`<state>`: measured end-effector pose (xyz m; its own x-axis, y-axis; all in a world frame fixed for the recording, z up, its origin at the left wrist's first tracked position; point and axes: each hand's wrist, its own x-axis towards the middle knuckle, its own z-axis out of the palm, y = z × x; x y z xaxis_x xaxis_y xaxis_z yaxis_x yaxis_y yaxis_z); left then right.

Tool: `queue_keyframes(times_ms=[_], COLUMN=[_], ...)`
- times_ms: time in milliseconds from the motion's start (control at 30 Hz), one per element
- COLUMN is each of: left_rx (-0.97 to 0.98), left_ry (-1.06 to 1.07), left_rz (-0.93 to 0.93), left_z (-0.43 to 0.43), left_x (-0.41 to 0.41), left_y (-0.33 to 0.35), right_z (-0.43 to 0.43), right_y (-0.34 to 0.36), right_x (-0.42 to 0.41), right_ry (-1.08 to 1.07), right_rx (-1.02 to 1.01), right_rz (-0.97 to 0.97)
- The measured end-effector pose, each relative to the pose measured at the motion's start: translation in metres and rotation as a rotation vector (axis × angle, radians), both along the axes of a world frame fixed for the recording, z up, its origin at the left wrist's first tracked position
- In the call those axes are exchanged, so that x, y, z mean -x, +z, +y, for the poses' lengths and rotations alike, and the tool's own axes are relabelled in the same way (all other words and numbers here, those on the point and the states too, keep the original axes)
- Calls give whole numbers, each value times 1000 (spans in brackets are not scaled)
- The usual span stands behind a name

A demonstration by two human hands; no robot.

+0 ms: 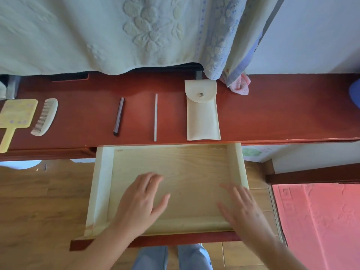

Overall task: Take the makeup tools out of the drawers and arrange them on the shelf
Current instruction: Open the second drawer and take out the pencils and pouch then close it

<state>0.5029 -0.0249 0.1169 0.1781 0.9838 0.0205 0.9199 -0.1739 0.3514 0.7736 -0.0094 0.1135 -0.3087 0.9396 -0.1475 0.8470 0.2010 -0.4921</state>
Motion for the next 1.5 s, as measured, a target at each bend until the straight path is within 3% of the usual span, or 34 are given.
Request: queue_keyframes(times_ms=[233,467,733,1133,1500], left_rx=[129,5,91,-18,-57], left_ry=[-13,3,126,193,239], left_rz=[122,136,184,260,291], left_z=[-97,-95,-38,63,97], left_x=[17,19,26,38,36], left_y=[-52,-55,-54,-46,-49], right_z=[-70,-68,-11,89,120], right_y=[-36,-46,-52,-50,-56], right_x=[3,11,24,52,67], right_ry=[95,95,-10,-73,-146], right_rx=[-76,-99,-201,-376,-389], right_rz=[-160,-226,-208,-300,-346])
